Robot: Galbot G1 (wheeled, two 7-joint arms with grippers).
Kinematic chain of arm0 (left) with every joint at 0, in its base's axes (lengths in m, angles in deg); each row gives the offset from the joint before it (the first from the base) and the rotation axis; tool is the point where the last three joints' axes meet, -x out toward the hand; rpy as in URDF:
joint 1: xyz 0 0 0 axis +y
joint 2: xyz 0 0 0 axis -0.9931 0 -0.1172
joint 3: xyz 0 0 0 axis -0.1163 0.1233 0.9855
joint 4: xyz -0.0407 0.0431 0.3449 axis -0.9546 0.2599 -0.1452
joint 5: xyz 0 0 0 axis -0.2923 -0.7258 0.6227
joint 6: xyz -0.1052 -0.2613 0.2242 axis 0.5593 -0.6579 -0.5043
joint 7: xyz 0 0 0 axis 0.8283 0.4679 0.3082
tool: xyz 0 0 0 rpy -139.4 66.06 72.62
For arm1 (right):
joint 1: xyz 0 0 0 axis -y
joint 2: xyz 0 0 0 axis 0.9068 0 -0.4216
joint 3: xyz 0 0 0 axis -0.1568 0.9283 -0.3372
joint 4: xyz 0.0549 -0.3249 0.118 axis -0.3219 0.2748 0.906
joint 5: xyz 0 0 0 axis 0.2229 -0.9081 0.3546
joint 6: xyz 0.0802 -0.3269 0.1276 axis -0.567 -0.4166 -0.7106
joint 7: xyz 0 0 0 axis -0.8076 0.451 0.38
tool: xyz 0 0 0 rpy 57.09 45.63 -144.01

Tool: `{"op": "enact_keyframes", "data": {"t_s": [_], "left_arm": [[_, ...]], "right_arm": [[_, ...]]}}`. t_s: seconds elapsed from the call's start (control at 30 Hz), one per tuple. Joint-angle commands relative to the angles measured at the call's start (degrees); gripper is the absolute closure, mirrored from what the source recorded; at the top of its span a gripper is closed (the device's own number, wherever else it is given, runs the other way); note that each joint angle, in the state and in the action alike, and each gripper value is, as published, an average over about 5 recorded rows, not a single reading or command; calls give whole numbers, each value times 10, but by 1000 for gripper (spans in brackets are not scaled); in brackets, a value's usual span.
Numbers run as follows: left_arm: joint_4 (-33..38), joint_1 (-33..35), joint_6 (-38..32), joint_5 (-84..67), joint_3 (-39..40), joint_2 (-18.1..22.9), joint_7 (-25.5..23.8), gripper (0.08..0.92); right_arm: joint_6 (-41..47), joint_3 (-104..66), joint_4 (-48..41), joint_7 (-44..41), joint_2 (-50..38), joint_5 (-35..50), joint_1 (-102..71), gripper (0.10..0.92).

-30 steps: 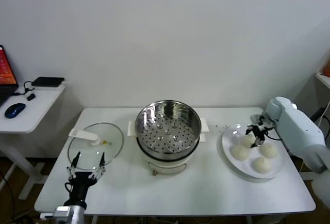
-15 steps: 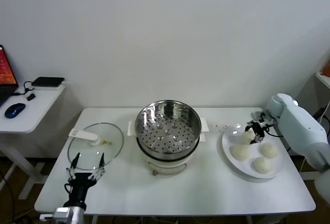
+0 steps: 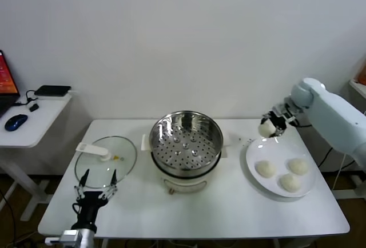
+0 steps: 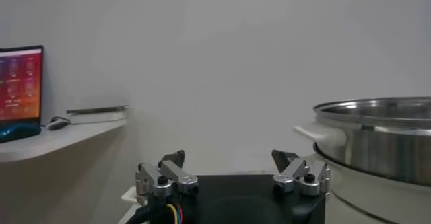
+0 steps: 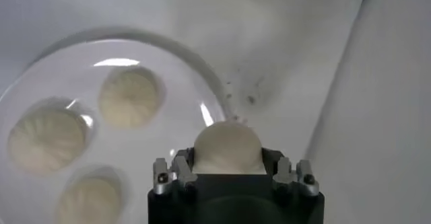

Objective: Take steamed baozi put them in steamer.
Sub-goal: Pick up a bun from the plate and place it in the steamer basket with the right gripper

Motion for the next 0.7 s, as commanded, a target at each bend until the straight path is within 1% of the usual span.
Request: {"op": "enact_keyframes", "data": {"t_s": [0.03, 0.37, 0.7], "left_arm": [[3, 1, 1, 1, 0, 1, 2, 177], [15, 10, -1, 0, -2, 2, 3, 177], [24, 17, -2, 0, -5, -2, 2, 177]], "right_arm": [[-27, 128, 127, -3, 24, 60, 153, 355], [-64, 152, 120, -7, 134, 50, 205, 355], [-86, 145, 94, -2, 227, -6, 140, 355]]}}
